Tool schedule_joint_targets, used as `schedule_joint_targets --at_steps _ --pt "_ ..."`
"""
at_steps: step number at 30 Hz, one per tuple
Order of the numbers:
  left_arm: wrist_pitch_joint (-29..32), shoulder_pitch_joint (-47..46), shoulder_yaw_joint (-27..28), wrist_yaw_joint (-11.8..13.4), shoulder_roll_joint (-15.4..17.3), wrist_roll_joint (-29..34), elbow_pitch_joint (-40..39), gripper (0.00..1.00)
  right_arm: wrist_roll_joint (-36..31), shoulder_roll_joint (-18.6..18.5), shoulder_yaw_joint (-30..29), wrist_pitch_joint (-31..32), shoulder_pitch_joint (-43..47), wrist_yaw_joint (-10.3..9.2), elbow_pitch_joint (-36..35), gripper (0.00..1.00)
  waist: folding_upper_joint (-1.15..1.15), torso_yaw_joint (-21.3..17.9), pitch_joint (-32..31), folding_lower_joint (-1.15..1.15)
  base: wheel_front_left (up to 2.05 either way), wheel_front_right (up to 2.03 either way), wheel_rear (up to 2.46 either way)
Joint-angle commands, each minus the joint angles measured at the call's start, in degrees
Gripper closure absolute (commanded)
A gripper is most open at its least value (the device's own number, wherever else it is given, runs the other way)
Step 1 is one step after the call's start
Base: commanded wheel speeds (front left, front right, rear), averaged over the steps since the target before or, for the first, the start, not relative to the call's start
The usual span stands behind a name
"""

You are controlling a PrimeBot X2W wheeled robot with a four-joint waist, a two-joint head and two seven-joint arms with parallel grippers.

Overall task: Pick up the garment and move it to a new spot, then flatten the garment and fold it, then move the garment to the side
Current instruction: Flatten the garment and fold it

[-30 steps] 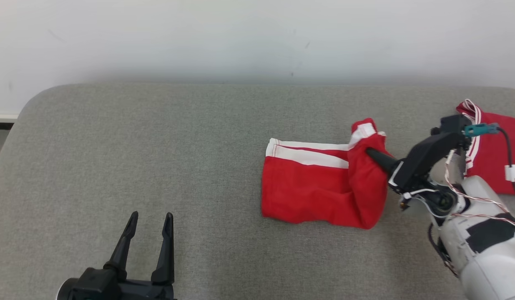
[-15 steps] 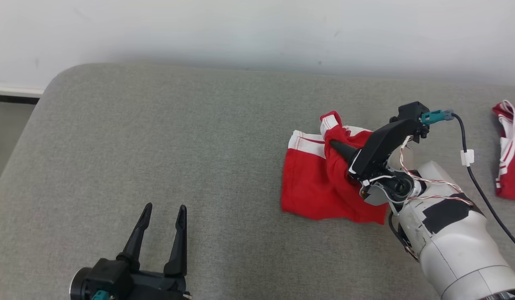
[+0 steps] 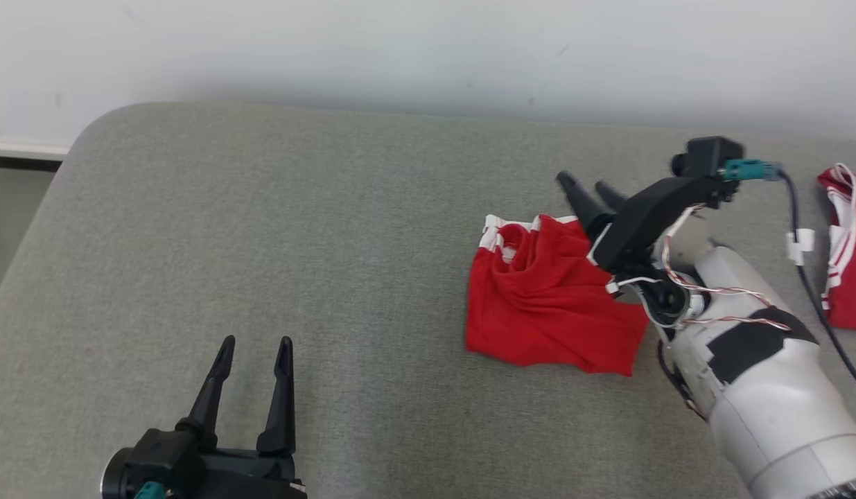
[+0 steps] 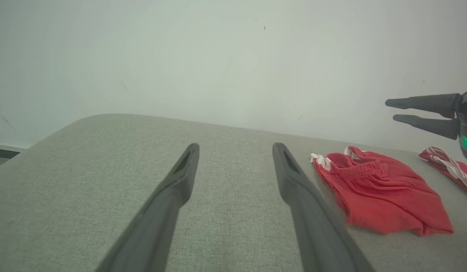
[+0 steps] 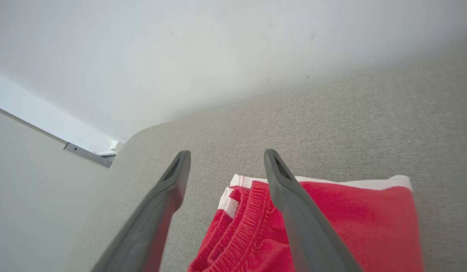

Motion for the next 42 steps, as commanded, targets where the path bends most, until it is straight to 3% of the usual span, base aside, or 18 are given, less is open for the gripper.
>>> schedule_joint_targets --at_steps 1,10,18,24,32,42 --pt "-0.2 0.1 0.6 0.1 0.2 0.8 -0.1 0.00 -0.9 -2.0 1.0 -3.3 2.2 -0.15 -2.9 0.00 0.00 -1.4 -0.8 0.00 0.00 0.00 0.00" --pt "-0.2 2.0 4.3 0.1 0.8 2.8 -1.1 0.00 -6.8 -10.9 7.1 -19.9 10.0 -0.15 -15.7 0.00 0.00 -6.0 -2.4 0.00 0.00 0.00 0.00" --pt "-0.2 3.5 7.1 0.1 0.6 4.4 -2.2 0.00 -10.7 -14.2 6.6 -27.4 18.6 -0.15 -23.8 0.00 0.00 -9.3 -3.2 0.00 0.00 0.00 0.00" --pt "-0.2 4.1 8.5 0.1 0.7 4.7 -2.2 0.00 -15.4 -14.1 1.2 -27.8 25.3 -0.15 -31.5 0.00 0.00 -10.7 -3.8 0.00 0.00 0.00 0.00" --pt "-0.2 4.9 9.9 0.1 1.0 5.5 -2.0 0.00 -22.9 -8.9 -9.4 -27.7 38.6 -0.15 -42.4 0.00 0.00 -11.7 -5.0 0.00 0.00 0.00 0.00" --pt "-0.2 5.9 10.4 0.1 1.2 6.8 -1.7 0.00 -29.0 -4.4 -15.7 -27.7 47.6 -0.15 -48.6 0.00 0.00 -10.6 -5.7 0.00 0.00 0.00 0.00"
